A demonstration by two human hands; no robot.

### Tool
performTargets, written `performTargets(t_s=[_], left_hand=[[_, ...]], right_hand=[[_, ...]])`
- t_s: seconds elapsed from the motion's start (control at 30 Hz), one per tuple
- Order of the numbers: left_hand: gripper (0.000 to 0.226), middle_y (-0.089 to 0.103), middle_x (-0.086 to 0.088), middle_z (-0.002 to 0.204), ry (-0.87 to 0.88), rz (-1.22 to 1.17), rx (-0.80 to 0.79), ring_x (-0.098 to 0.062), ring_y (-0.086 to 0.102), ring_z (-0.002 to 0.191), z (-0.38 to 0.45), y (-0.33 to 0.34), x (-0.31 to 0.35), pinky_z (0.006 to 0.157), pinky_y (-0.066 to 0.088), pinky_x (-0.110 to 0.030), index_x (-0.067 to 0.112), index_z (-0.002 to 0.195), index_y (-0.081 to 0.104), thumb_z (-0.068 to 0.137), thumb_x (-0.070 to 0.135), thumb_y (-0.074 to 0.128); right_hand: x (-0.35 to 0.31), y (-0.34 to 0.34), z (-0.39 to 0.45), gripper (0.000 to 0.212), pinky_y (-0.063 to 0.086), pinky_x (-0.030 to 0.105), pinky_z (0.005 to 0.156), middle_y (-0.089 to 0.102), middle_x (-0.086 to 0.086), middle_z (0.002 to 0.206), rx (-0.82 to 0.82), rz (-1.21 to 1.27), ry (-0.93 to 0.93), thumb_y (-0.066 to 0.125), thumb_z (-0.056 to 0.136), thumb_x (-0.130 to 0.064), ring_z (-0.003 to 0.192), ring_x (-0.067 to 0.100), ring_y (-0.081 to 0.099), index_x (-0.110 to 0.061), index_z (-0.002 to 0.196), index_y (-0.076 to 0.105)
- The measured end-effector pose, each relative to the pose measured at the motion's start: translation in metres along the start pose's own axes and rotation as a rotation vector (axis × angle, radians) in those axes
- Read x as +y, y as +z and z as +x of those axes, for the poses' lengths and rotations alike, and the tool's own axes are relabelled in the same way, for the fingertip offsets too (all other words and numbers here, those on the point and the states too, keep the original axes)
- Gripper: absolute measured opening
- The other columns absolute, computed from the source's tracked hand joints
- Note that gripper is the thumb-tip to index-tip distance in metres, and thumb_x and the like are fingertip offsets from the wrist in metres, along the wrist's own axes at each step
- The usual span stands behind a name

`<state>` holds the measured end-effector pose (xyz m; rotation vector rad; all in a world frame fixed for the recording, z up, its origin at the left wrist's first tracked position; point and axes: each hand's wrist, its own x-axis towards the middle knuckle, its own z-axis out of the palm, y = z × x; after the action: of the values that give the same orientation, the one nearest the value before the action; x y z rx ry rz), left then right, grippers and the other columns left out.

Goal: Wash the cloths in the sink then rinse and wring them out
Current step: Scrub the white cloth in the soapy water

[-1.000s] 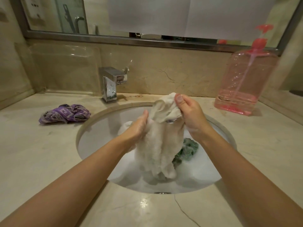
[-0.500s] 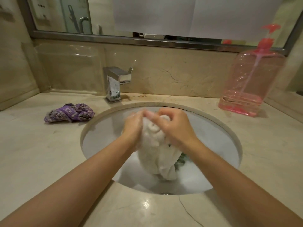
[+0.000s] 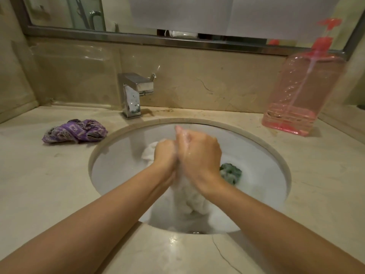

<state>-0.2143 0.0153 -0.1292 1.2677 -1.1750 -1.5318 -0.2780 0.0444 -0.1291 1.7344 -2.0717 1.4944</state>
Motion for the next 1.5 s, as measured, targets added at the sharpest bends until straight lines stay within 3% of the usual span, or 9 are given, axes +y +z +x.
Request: performTargets(t_s=[0.3, 0.4, 0.63, 0.77, 0.9, 1.0, 1.2, 1.33, 1.5], left_hand=[[0.055, 0.041, -0.003, 0.038, -0.020, -0.111, 0.025, -0.013, 0.043, 0.033, 0.002, -0.007, -0.007, 0.038, 0.032, -0.014, 0.010, 0.047, 0.046, 0.100, 0.006, 0.034], [0.047, 0.037, -0.002, 0.032, 0.022, -0.121, -0.072, -0.013, 0.035, 0.023, -0.012, -0.006, -0.006, 0.035, 0.026, -0.005, 0.009, 0.054, 0.038, 0.099, 0.007, 0.026], [0.043, 0.058, -0.017, 0.104, -0.024, -0.352, 0.012, -0.026, 0.061, 0.088, -0.006, -0.010, 0.016, 0.072, 0.051, -0.037, 0.007, 0.123, 0.055, 0.104, 0.037, 0.030], [0.050, 0.056, -0.023, 0.118, 0.026, -0.404, -0.022, -0.032, 0.060, 0.097, 0.000, -0.020, 0.019, 0.075, 0.052, -0.040, 0.008, 0.125, 0.055, 0.100, 0.047, 0.036], [0.052, 0.056, -0.020, 0.125, 0.084, -0.455, -0.059, -0.036, 0.058, 0.110, 0.005, -0.029, 0.021, 0.088, 0.051, -0.048, 0.011, 0.128, 0.053, 0.094, 0.049, 0.045], [0.046, 0.066, -0.005, 0.115, 0.170, -0.261, -0.096, -0.024, 0.063, 0.107, 0.011, -0.035, 0.022, 0.090, 0.050, -0.042, 0.019, 0.120, 0.056, 0.087, 0.052, 0.055], [0.139, 0.025, 0.000, 0.155, 0.068, 0.666, -0.543, -0.021, 0.035, 0.136, 0.028, -0.052, 0.009, 0.114, 0.031, -0.042, 0.035, 0.152, 0.011, 0.038, 0.077, 0.078], [0.085, 0.057, 0.009, 0.122, 0.080, 0.813, -0.650, -0.008, 0.060, 0.108, 0.029, -0.051, 0.006, 0.091, 0.051, -0.021, 0.016, 0.145, 0.036, 0.075, 0.041, 0.078], [0.056, 0.061, -0.017, 0.118, 0.149, 0.428, -0.486, -0.028, 0.065, 0.101, 0.033, -0.050, 0.006, 0.094, 0.053, -0.043, 0.026, 0.145, 0.029, 0.097, 0.016, 0.056]], right_hand=[[-0.006, 0.004, -0.012, 0.051, 0.033, 0.034, 0.055, 0.063, 0.010, 0.065, -0.030, -0.022, -0.069, 0.034, 0.101, -0.037, 0.063, 0.029, 0.051, -0.019, 0.053, 0.037], [0.015, 0.005, 0.012, 0.054, 0.035, 0.034, 0.062, 0.064, 0.015, 0.076, -0.079, -0.103, 0.166, 0.033, 0.104, -0.035, 0.076, 0.032, 0.055, -0.014, 0.056, 0.048], [0.031, -0.005, 0.018, 0.034, 0.039, 0.034, 0.066, 0.054, -0.001, 0.074, -0.196, 0.016, 0.196, 0.037, 0.102, -0.039, 0.076, 0.023, 0.052, -0.019, 0.077, 0.049], [0.033, -0.021, 0.011, 0.050, 0.046, 0.034, 0.083, 0.058, 0.000, 0.107, -0.643, 0.393, 0.243, 0.047, 0.094, -0.056, 0.099, 0.019, 0.057, -0.011, 0.115, 0.052], [0.045, -0.022, 0.015, 0.042, 0.054, 0.028, 0.076, 0.069, -0.007, 0.095, -0.887, 0.262, 0.294, 0.079, 0.074, -0.043, 0.089, 0.012, 0.067, -0.018, 0.105, 0.064], [0.051, -0.029, 0.023, 0.016, 0.045, 0.029, 0.067, 0.063, 0.003, 0.083, -0.859, 0.206, 0.329, 0.065, 0.084, -0.020, 0.074, 0.017, 0.059, -0.008, 0.093, 0.065], [0.056, -0.048, 0.029, 0.023, 0.048, 0.034, 0.071, 0.064, 0.014, 0.085, -0.678, 0.670, 0.527, 0.045, 0.093, -0.021, 0.076, 0.026, 0.060, -0.015, 0.082, 0.065], [0.057, -0.044, 0.033, 0.028, 0.048, 0.039, 0.082, 0.067, 0.015, 0.092, -0.529, 0.752, 0.608, 0.046, 0.098, -0.031, 0.085, 0.030, 0.062, -0.010, 0.093, 0.063], [0.068, -0.046, 0.035, 0.061, 0.045, 0.037, 0.087, 0.056, 0.009, 0.129, -0.386, 0.232, 0.393, 0.052, 0.092, -0.055, 0.110, 0.024, 0.055, -0.020, 0.138, 0.034]])
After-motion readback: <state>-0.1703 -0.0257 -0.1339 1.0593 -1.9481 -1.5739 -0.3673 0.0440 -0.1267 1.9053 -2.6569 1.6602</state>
